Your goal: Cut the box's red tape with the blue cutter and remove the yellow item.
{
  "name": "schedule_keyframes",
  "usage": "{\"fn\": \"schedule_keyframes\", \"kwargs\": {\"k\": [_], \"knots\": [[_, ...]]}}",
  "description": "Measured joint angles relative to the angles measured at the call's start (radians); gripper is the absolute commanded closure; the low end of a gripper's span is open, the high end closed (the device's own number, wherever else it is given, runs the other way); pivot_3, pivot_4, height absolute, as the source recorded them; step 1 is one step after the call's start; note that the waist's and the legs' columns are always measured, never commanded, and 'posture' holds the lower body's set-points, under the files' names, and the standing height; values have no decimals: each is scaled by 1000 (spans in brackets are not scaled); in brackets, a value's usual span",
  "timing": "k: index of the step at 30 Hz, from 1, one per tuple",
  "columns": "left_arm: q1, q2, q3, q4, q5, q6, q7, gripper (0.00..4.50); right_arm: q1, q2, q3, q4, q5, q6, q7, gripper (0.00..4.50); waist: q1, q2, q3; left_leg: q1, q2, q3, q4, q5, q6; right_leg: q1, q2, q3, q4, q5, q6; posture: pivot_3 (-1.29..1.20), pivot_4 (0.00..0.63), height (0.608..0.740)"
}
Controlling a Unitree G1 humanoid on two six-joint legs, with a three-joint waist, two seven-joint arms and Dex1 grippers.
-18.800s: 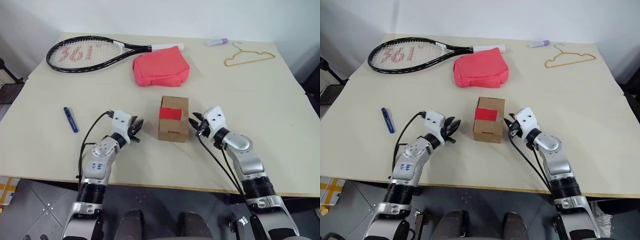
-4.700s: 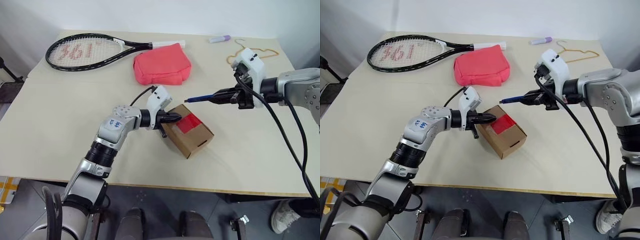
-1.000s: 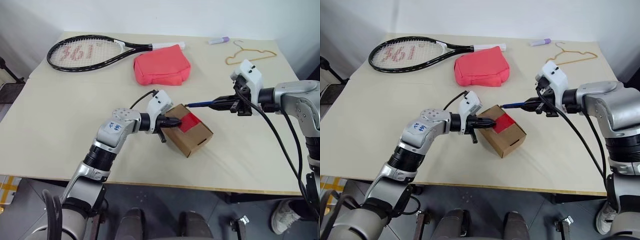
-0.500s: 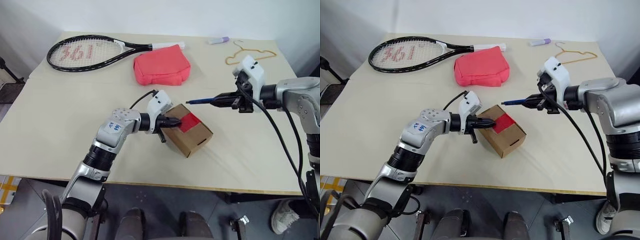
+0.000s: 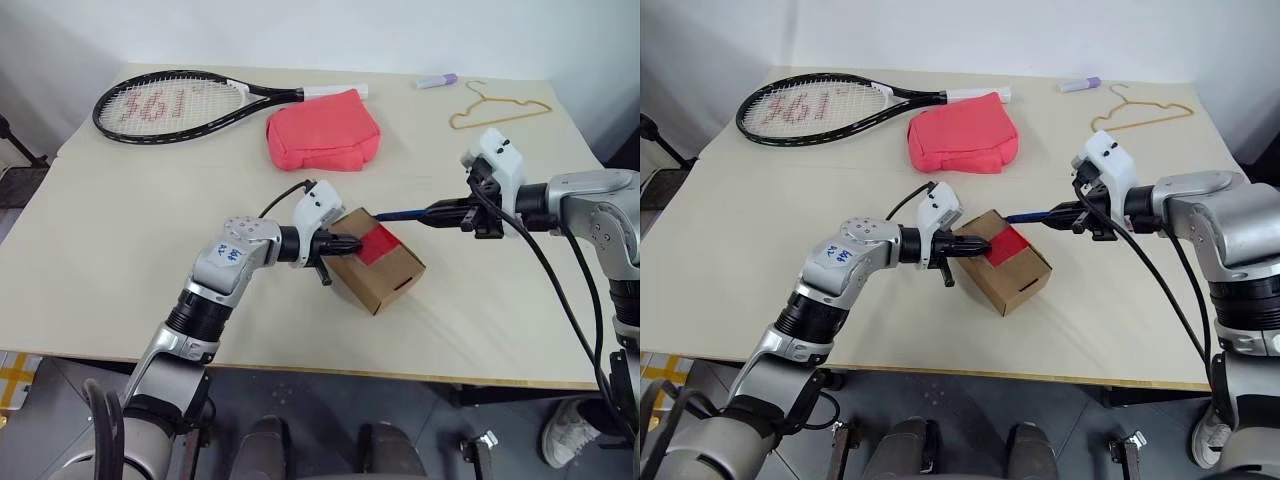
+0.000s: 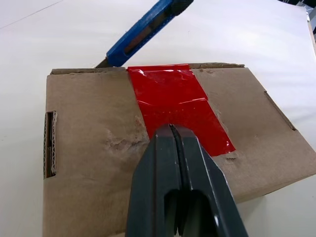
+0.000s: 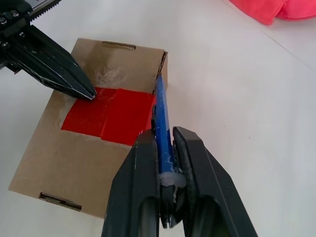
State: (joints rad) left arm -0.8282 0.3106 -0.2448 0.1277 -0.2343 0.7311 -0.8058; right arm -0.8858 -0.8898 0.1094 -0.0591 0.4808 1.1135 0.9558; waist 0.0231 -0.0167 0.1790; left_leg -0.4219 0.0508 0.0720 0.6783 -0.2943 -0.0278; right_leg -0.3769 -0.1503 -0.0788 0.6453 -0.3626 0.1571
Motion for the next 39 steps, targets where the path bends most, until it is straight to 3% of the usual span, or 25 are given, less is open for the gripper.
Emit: {"fn": "schedule_keyframes", "kwargs": {"k": [9, 25, 39], "knots": [[0, 2, -1, -3, 0, 4, -1, 4500, -78, 6, -20, 28, 3, -17, -8, 4346, 0, 0, 0, 0, 0, 0, 0, 0, 0, 0, 0, 0, 0, 0, 0, 0, 150, 740], [0, -1, -1, -3, 0, 8, -4, 4500, 10, 8, -19, -9, 14, 5, -17, 4346, 0, 0, 0, 0, 0, 0, 0, 0, 0, 0, 0, 0, 0, 0, 0, 0, 150, 740], [0, -1, -2, -4, 0, 9, -5, 4500, -56, 8, -36, 21, 19, 5, -18, 4346, 0, 0, 0, 0, 0, 0, 0, 0, 0, 0, 0, 0, 0, 0, 0, 0, 150, 740]]}}
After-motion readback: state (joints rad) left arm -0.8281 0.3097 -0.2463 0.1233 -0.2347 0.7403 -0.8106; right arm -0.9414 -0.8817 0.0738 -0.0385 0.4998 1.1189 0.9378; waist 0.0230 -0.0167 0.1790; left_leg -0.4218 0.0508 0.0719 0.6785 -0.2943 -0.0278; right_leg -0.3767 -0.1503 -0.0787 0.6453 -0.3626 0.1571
